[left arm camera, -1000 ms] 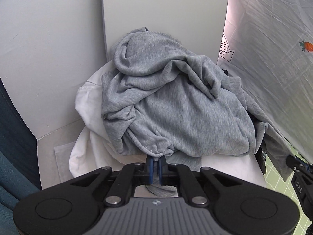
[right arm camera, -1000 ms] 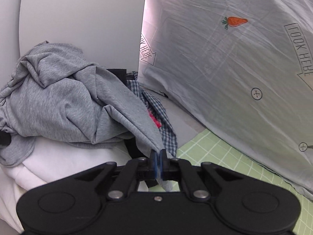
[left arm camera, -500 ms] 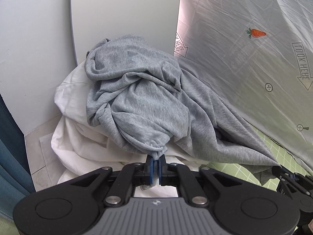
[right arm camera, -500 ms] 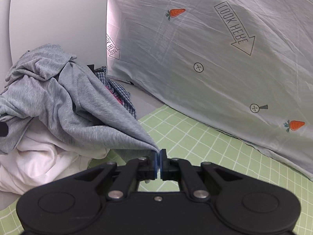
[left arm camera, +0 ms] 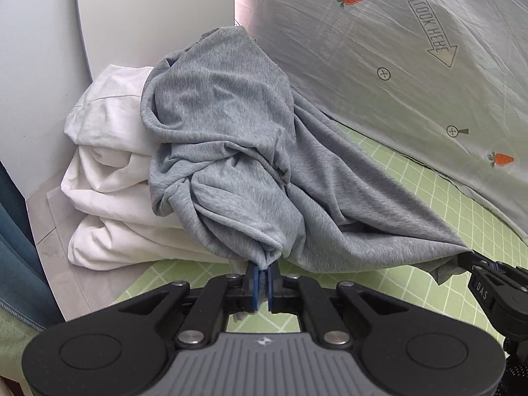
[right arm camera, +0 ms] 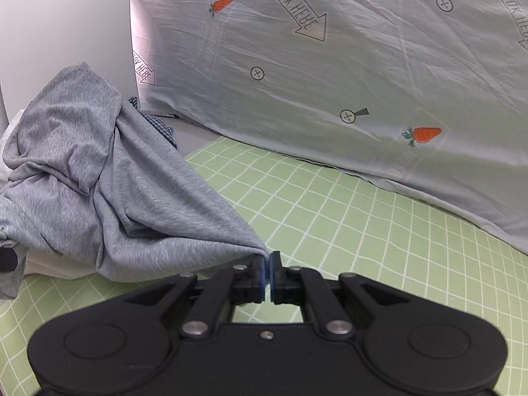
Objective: Fold clothes
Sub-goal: 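Pull the grey sweatshirt off the pile onto the mat with both grippers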
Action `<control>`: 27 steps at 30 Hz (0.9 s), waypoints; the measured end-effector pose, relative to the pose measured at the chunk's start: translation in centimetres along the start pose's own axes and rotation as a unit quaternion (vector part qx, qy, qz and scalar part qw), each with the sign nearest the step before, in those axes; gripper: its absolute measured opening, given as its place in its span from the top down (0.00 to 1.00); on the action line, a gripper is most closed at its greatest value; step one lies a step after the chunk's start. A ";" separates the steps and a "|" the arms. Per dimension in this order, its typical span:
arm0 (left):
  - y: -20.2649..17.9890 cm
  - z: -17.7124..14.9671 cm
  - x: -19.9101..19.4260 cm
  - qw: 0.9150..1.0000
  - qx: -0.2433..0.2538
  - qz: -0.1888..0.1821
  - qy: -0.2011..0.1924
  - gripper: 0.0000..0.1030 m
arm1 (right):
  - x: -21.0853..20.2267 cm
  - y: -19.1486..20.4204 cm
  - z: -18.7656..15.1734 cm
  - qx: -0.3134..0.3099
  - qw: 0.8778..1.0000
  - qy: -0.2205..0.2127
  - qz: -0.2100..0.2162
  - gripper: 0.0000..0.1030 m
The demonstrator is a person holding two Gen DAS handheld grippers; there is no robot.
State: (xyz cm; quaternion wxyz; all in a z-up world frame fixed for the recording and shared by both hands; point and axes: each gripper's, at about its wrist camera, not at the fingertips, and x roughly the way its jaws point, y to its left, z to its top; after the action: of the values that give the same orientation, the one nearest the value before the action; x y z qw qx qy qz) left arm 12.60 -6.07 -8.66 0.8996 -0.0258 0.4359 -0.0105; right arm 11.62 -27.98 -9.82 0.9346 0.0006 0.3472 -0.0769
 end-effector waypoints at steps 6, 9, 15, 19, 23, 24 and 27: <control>-4.6 -5.2 -2.3 0.999 0.033 -0.026 0.024 0.95 | -4.6 -6.3 -4.8 0.018 0.999 0.017 -0.027 0.98; -8.2 -7.3 -4.1 0.997 0.049 -0.049 0.040 0.95 | -6.8 -8.7 -7.2 0.030 0.998 0.026 -0.048 0.98; -17.5 -11.3 -7.9 0.983 0.115 -0.122 0.078 0.95 | -11.9 -16.6 -12.4 0.074 0.990 0.035 -0.115 0.98; -23.6 -14.0 -11.1 0.962 0.175 -0.188 0.095 0.94 | -15.1 -22.8 -15.8 0.129 0.974 0.046 -0.178 0.97; -28.0 -16.8 -13.7 0.938 0.225 -0.241 0.103 0.89 | -18.3 -27.6 -19.1 0.182 0.953 0.057 -0.234 0.97; -28.6 -17.2 -14.1 0.934 0.236 -0.247 0.103 0.89 | -18.9 -28.6 -19.9 0.193 0.948 0.061 -0.244 0.96; -29.6 -17.9 -14.9 0.928 0.263 -0.247 0.095 0.82 | -19.9 -30.4 -22.0 0.224 0.933 0.081 -0.269 0.93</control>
State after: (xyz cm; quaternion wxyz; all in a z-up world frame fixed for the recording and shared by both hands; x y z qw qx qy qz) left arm -10.56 -35.66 -6.42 0.7976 0.1062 0.4804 -0.3490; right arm -21.90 -53.93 -11.95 0.8234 0.1225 0.3827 -0.4007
